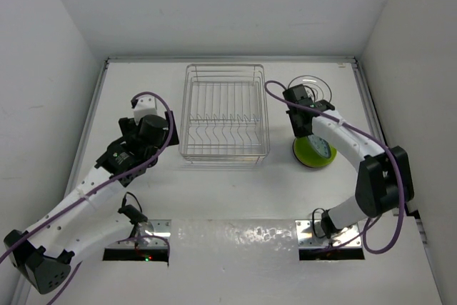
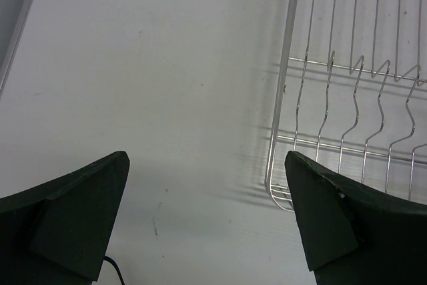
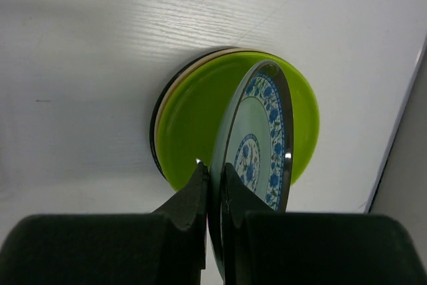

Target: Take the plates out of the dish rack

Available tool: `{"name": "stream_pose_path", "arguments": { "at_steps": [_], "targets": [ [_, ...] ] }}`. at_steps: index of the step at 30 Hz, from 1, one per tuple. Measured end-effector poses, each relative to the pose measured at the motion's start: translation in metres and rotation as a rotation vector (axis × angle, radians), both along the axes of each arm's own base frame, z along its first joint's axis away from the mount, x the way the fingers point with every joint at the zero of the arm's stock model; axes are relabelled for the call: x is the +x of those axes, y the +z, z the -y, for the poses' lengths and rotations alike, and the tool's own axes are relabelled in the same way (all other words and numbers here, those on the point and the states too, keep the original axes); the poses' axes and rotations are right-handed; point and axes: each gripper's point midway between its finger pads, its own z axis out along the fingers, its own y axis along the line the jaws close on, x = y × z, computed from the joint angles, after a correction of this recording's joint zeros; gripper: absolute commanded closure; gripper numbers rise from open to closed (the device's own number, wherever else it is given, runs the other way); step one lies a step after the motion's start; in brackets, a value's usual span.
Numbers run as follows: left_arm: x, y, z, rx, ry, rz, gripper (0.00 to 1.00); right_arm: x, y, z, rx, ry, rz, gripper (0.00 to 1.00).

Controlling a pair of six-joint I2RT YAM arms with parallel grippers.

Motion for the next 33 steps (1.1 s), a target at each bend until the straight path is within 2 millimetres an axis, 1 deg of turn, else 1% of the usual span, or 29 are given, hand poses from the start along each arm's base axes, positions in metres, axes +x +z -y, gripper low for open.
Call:
{"name": "stream_pose_path", "arguments": {
  "at_steps": [1, 3, 4, 7, 8, 9, 10, 11, 13, 17, 19, 21, 23, 27, 29, 31, 33],
  "targets": [
    [0.000, 0.000, 0.000, 0.000, 0.000, 0.000, 0.00, 0.000, -0.005, -0.001, 0.002, 0.002, -0.009, 0.93],
    [0.000, 0.000, 0.000, 0.000, 0.000, 0.000, 0.00, 0.001, -0.012, -0.003, 0.005, 0.003, -0.022, 0.83],
    [0.000, 0.000, 0.000, 0.000, 0.000, 0.000, 0.00, 0.002, -0.015, -0.003, 0.004, 0.001, -0.026, 0.65],
    [0.000, 0.000, 0.000, -0.001, 0.000, 0.000, 0.00, 0.005, -0.019, -0.005, 0.009, -0.001, -0.026, 0.49],
    [0.000, 0.000, 0.000, -0.001, -0.001, 0.000, 0.00, 0.006, -0.019, -0.005, 0.010, -0.001, -0.024, 0.33],
    [0.000, 0.000, 0.000, -0.001, -0.001, -0.001, 0.00, 0.007, -0.019, -0.006, 0.011, -0.001, -0.020, 0.25],
    [0.000, 0.000, 0.001, -0.001, -0.002, -0.002, 0.00, 0.008, -0.018, -0.005, 0.009, -0.003, -0.014, 0.19],
    [0.000, -0.001, 0.001, -0.001, -0.003, -0.003, 0.00, 0.008, -0.018, -0.005, 0.010, -0.007, -0.012, 0.11],
    [0.000, -0.002, 0.001, 0.001, -0.004, -0.006, 0.00, 0.007, -0.018, -0.005, 0.010, -0.013, -0.012, 0.01],
    [0.001, -0.003, 0.002, 0.002, -0.006, -0.012, 0.00, 0.006, -0.015, -0.004, 0.015, -0.021, -0.009, 0.01],
    [0.001, -0.003, 0.002, 0.004, -0.006, -0.014, 0.00, 0.003, -0.007, -0.006, 0.034, -0.019, 0.006, 0.01],
    [0.001, -0.004, 0.001, 0.003, -0.001, -0.015, 0.00, 0.002, 0.010, -0.010, 0.079, -0.008, 0.059, 0.01],
    [0.002, -0.004, -0.003, -0.004, 0.020, -0.014, 0.00, -0.003, 0.033, -0.013, 0.137, 0.009, 0.138, 0.01],
    [0.006, -0.001, -0.028, -0.053, 0.126, 0.002, 0.00, -0.022, 0.091, -0.008, 0.220, 0.013, 0.337, 0.01],
    [0.006, 0.005, -0.040, -0.082, 0.171, 0.031, 0.00, -0.033, 0.113, -0.001, 0.240, 0.004, 0.414, 0.01],
    [0.004, 0.014, -0.049, -0.104, 0.204, 0.067, 0.00, -0.046, 0.127, 0.007, 0.241, -0.007, 0.457, 0.01],
    [0.001, 0.020, -0.051, -0.116, 0.210, 0.093, 0.00, -0.059, 0.133, 0.016, 0.229, -0.017, 0.471, 0.01]
  ]
}}
